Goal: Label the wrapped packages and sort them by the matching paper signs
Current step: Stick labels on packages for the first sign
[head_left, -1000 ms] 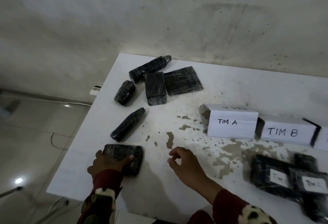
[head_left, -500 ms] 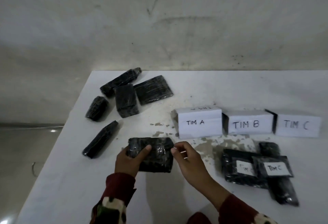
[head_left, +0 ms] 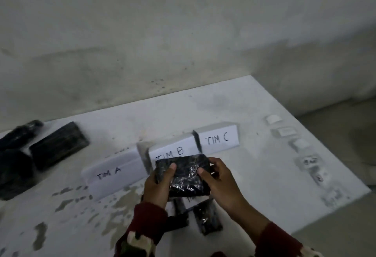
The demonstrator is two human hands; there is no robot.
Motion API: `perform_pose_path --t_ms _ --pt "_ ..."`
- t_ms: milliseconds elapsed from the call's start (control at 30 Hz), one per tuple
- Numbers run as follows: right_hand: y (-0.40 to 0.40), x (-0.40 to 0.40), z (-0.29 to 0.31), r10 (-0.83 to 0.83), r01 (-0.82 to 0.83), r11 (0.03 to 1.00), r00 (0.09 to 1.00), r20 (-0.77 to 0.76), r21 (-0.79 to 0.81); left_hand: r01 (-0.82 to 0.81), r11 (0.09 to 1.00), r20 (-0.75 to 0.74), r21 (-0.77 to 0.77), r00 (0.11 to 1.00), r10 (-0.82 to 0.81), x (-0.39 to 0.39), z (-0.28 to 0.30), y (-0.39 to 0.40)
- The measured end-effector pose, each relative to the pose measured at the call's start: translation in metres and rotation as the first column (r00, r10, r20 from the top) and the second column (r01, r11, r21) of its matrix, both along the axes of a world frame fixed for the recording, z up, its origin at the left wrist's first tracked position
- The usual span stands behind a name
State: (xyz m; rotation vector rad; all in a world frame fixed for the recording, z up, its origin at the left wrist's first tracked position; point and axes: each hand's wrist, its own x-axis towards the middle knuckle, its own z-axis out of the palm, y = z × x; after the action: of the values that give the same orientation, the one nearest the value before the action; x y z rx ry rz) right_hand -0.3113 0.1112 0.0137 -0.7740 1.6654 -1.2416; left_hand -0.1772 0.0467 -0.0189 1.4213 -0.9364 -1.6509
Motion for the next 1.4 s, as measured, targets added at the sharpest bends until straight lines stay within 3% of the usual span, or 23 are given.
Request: perform_pose_path --t_ms 167,333,500,733,1033,1233,1400 --pt "0.018 -0.075 -0.01 -0.097 0.101 0.993 0.993 -0.06 0.055 0.048 0.999 -0.031 0.025 0.998 -0.047 -0.068 -0.009 0.013" --pt "0.016 -0.16 -0.029 -0.227 0.261 0.958 0.945 -0.234 0.122 0.045 0.997 -0.02 0.063 0.999 -0.044 -0.104 -0.012 0.016" --pt "-0.002 -0.237 -0.047 -0.228 0.327 0.931 0.867 -0.444 0.161 0.018 0.997 0.004 0.069 1.0 -0.018 -0.121 -0.017 0.008" --pt "-0.042 -0.295 -0.06 0.032 0.31 0.896 0.67 -0.741 0.318 0.035 0.997 0.098 0.076 0.994 -0.043 -0.142 -0.03 -0.012" --pt "-0.087 -0.319 -0.08 0.272 0.28 0.83 0.551 -0.789 0.482 -0.019 0.992 0.073 0.125 0.997 0.01 -0.157 -0.044 -0.028" --pt "-0.099 -0.331 -0.087 0.326 0.294 0.829 0.437 -0.838 0.476 -0.054 0.99 0.103 0.128 0.994 0.041 -0.156 -0.052 -0.032" --pt "-0.106 -0.339 -0.088 0.265 0.289 0.878 0.373 -0.889 0.383 -0.054 0.988 0.105 0.144 0.994 0.039 -0.152 -0.051 -0.032"
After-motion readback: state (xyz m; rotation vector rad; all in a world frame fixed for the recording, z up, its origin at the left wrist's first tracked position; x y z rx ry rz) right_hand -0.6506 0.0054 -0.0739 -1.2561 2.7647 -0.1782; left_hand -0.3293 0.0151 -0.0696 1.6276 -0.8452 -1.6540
